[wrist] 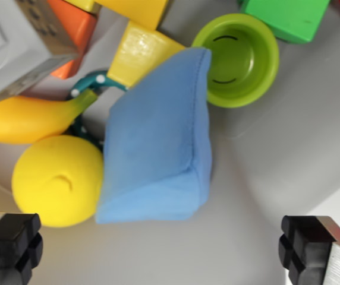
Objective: Pick an object from the bin
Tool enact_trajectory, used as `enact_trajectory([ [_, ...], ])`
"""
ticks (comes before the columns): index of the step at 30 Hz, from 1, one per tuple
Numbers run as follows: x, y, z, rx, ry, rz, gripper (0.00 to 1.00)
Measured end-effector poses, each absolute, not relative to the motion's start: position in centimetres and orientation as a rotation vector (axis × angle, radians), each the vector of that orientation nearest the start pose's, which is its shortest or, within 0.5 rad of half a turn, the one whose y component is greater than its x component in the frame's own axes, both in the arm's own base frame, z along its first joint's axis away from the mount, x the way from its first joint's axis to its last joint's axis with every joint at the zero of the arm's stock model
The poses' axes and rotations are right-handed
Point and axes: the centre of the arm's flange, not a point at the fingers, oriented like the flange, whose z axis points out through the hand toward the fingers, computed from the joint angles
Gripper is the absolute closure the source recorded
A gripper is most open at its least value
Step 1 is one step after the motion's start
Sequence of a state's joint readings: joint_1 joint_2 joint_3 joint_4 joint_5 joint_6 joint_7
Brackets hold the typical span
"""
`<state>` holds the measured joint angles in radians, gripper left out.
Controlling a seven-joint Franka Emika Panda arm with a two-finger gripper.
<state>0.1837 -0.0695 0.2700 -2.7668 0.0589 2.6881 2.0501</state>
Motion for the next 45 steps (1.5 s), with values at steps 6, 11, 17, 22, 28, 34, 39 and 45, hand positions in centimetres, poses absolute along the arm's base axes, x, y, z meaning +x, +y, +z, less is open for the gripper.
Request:
enact_trajectory([
  [6, 34.9, 16.7, 21.4, -2.138, 2.309, 0.009, 0.00],
  [11, 34.8, 16.6, 19.8, -2.138, 2.310, 0.010, 0.00],
  [17, 34.8, 16.5, 18.4, -2.136, 2.312, 0.010, 0.00],
  [22, 34.7, 16.5, 17.8, -2.134, 2.313, 0.010, 0.00],
  [28, 34.8, 16.5, 17.8, -2.131, 2.313, 0.009, 1.00],
  [34, 34.8, 16.5, 17.8, -2.131, 2.313, 0.009, 1.00],
  [39, 34.8, 16.5, 17.8, -2.131, 2.313, 0.008, 1.00],
  [45, 34.8, 16.5, 17.8, -2.131, 2.313, 0.008, 1.00],
])
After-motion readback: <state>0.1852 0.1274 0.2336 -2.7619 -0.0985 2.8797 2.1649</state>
